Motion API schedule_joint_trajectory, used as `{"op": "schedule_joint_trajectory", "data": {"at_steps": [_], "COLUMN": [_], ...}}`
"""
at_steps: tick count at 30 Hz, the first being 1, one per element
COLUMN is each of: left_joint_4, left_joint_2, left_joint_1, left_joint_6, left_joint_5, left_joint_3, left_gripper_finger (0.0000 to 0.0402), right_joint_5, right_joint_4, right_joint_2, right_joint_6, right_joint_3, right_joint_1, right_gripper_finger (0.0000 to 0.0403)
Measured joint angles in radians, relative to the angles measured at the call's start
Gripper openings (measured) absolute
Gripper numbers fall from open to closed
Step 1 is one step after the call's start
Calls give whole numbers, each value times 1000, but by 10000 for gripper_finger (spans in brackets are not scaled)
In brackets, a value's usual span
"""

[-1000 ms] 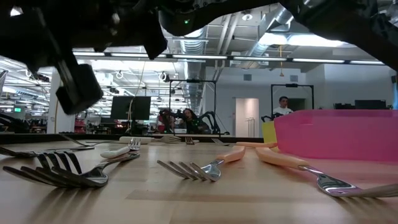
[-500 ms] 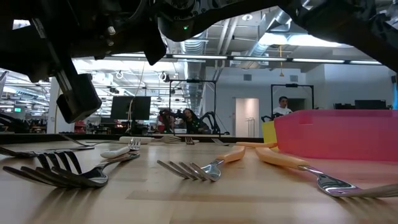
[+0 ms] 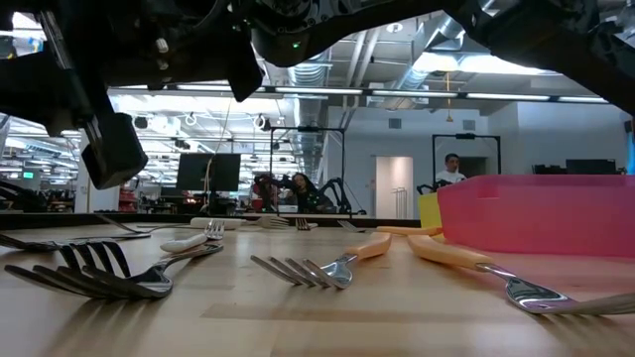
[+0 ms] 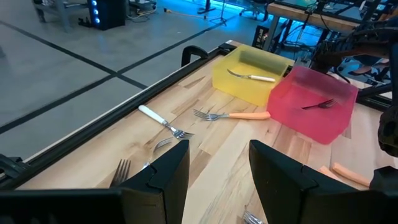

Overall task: Sort silverware by color (type)
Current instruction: Put the white fork into the yellow bin

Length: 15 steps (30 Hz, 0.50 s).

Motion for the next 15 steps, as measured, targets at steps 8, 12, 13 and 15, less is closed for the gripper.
{"op": "schedule_joint_trajectory", "data": {"at_steps": [8, 12, 13, 15], "left_joint_4": [0, 0, 0, 0], "left_joint_2": [0, 0, 0, 0], "left_joint_1": [0, 0, 0, 0], "left_joint_6": [2, 2, 2, 2], "left_joint_5": [-6, -6, -6, -6], "left_joint_3": [0, 0, 0, 0], "left_gripper_finger": [151, 151, 151, 151], "right_joint_5": [0, 8, 22, 47], "right_joint_4": [22, 85, 104, 145], "right_joint_2": [0, -1, -2, -4], "right_joint_6": [12, 71, 94, 131], "right_joint_3": [0, 0, 0, 0], "right_joint_1": [0, 0, 0, 0], "right_gripper_finger": [190, 190, 190, 190]}}
